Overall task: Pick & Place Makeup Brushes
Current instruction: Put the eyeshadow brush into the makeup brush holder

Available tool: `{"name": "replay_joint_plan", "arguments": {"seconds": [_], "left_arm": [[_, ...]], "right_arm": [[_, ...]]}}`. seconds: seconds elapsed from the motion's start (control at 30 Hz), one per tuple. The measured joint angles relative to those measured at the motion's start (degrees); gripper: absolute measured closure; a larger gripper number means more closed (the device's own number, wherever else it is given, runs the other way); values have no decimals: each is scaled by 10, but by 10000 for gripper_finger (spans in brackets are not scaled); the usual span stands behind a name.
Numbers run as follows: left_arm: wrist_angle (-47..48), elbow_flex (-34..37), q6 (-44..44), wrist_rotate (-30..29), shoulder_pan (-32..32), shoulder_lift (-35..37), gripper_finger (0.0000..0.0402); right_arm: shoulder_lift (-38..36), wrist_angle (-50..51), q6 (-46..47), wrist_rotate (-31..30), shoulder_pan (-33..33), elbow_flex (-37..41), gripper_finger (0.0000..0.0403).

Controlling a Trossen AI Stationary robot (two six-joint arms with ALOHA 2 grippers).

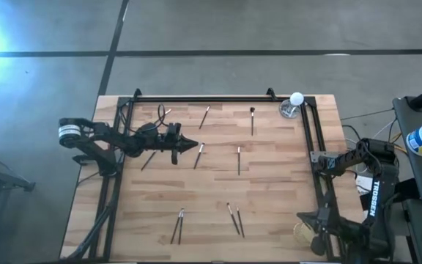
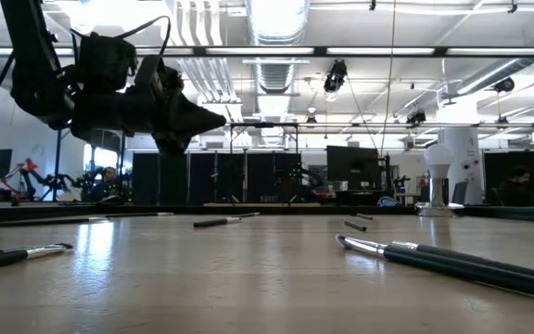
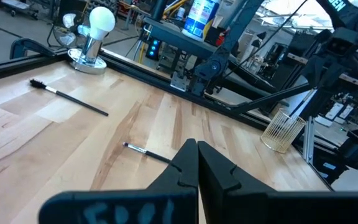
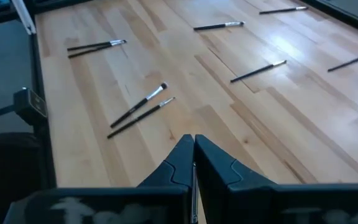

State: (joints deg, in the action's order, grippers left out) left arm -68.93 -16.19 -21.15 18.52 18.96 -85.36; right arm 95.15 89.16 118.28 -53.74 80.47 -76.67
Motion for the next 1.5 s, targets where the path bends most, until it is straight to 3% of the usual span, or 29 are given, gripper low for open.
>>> {"name": "replay_joint_plan", "arguments": {"seconds": [0.93,1.5], "left_arm": [[12,1,1,1,0,0,402],[20,1,3,5,0,0,401]], "right_arm": [[0,-37,-17,65,-48,-2,394],[0,-47,-30,182,-95,-9,384]]}}
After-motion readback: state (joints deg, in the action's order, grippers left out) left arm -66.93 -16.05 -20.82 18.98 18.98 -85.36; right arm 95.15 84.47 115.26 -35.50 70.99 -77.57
